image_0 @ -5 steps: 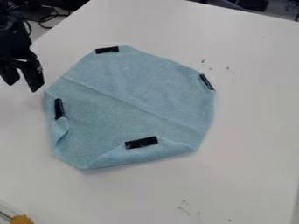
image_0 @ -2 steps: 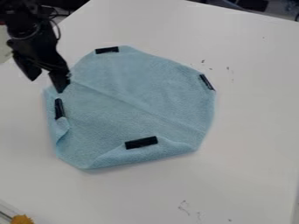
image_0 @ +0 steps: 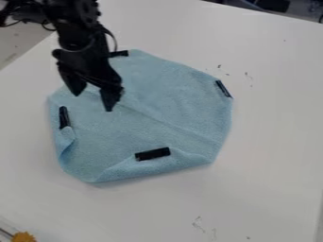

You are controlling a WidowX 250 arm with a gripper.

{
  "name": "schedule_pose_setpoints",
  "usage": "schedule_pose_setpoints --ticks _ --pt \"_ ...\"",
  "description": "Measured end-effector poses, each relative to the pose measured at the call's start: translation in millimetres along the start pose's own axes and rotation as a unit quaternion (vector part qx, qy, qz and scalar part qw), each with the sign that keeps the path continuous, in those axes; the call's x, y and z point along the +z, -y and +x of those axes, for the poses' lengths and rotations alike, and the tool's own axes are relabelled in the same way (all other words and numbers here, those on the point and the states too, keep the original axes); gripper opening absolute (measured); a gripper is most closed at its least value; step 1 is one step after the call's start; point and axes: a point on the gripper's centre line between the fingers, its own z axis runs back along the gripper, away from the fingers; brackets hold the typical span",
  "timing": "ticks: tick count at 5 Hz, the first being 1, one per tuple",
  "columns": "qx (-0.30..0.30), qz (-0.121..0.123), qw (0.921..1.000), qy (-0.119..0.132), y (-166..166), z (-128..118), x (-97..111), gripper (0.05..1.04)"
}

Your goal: Fold the cloth from bottom right to top left

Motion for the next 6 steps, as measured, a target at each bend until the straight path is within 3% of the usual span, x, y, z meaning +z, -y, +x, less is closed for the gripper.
schedule_pose_setpoints --ticks 2,6 --pt "-0.024 -0.035 0.9991 -0.005 43.7 3.6 -17.8 1.000" --pt "-0.059 -0.094 0.9936 -0.022 86.5 -17.4 -34.8 1.000"
